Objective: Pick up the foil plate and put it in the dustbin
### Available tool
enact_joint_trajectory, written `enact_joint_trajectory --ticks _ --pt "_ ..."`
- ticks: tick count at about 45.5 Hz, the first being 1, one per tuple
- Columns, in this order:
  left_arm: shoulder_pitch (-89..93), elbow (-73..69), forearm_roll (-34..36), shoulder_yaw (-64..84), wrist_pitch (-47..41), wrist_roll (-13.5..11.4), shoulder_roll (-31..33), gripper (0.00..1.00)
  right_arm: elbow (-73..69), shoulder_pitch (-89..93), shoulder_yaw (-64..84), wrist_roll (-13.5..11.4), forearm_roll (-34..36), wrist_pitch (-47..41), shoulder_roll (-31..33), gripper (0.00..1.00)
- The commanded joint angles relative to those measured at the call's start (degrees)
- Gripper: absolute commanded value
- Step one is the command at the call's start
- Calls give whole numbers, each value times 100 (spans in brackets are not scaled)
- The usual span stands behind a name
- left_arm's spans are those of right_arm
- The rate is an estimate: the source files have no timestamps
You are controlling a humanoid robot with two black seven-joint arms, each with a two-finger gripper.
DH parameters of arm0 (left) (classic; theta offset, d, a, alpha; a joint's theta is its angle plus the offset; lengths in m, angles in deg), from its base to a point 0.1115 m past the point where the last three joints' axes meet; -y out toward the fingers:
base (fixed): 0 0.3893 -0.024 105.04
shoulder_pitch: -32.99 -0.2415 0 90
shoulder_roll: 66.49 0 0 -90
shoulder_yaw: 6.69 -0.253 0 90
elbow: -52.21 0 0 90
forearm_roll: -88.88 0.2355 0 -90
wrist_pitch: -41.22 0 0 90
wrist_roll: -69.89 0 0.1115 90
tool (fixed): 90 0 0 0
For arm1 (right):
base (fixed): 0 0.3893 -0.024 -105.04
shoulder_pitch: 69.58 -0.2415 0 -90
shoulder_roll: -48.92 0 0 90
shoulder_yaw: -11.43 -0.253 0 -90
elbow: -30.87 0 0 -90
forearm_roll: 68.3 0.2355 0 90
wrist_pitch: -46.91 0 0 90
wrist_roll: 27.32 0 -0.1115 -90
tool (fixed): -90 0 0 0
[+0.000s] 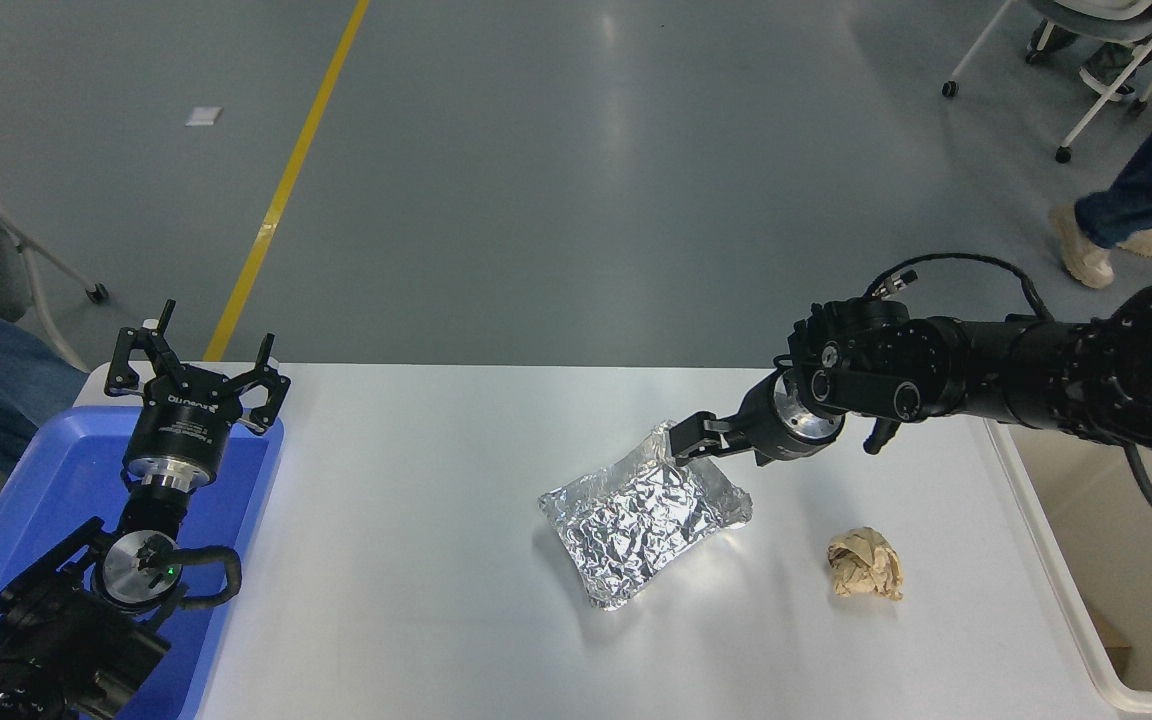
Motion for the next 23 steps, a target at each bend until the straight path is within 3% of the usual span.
enact_joint_trajectory --ticks 1,9,15,19,23 --pt "0 0 2 0 0 -6 -6 100 608 904 -252 -4 -356 961 -194 100" --pt "0 0 2 0 0 -6 2 100 907 1238 -296 -22 -418 1418 -194 95" --pt "0 0 2 0 0 3 2 100 1022 1335 -305 -22 -523 1550 -194 70" --pt "0 0 -7 0 0 -6 2 100 1039 1423 -331 -5 -558 1559 -194 48" --pt "0 0 2 0 0 -6 2 100 1031 1484 -419 13 -567 1586 -194 40"
